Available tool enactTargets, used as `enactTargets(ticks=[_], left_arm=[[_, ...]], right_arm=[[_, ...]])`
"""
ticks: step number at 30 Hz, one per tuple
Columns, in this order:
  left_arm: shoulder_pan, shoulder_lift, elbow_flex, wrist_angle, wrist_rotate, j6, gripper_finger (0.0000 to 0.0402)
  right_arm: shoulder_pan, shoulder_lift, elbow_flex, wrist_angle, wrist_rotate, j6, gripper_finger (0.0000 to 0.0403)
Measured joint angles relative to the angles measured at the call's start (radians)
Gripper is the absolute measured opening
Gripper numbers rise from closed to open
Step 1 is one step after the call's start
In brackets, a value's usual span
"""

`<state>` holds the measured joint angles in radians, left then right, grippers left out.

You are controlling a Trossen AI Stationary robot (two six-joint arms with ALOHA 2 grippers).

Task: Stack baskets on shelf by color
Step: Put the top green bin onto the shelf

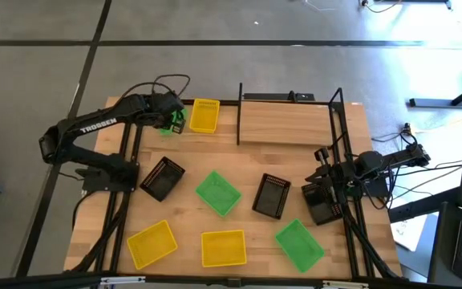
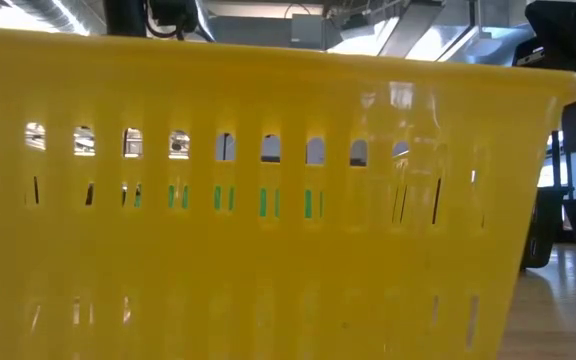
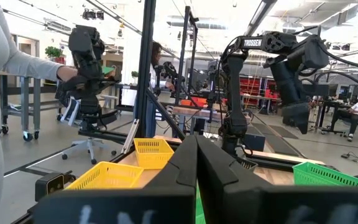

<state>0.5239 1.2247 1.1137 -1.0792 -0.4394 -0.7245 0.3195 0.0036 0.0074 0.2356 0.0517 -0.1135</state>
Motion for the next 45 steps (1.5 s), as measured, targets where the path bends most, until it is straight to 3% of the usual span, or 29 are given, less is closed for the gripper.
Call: enactTargets(ticks=[8,14,19,31,45], left_arm=[[0.113,0.050,0.000,0.004,0.075,-0.054,0.0078],[0.170,0.142,0.000,0.050,0.099,0.045,0.0075],[0.196,0.221,0.000,0.097,0.179,0.117,0.0078],[0.203,0.386,0.000,0.154,0.198,0.265,0.0078],[0.203,0.421,0.000,0.172,0.143,0.349,0.0078]], right_arm=[[0.000,0.000,0.000,0.000,0.000,0.000,0.0001],[0.000,0.000,0.000,0.000,0.000,0.004,0.0000],[0.000,0.000,0.000,0.000,0.000,0.028,0.0000],[0.000,0.000,0.000,0.000,0.000,0.030,0.0000],[0.000,0.000,0.000,0.000,0.000,0.030,0.0001]])
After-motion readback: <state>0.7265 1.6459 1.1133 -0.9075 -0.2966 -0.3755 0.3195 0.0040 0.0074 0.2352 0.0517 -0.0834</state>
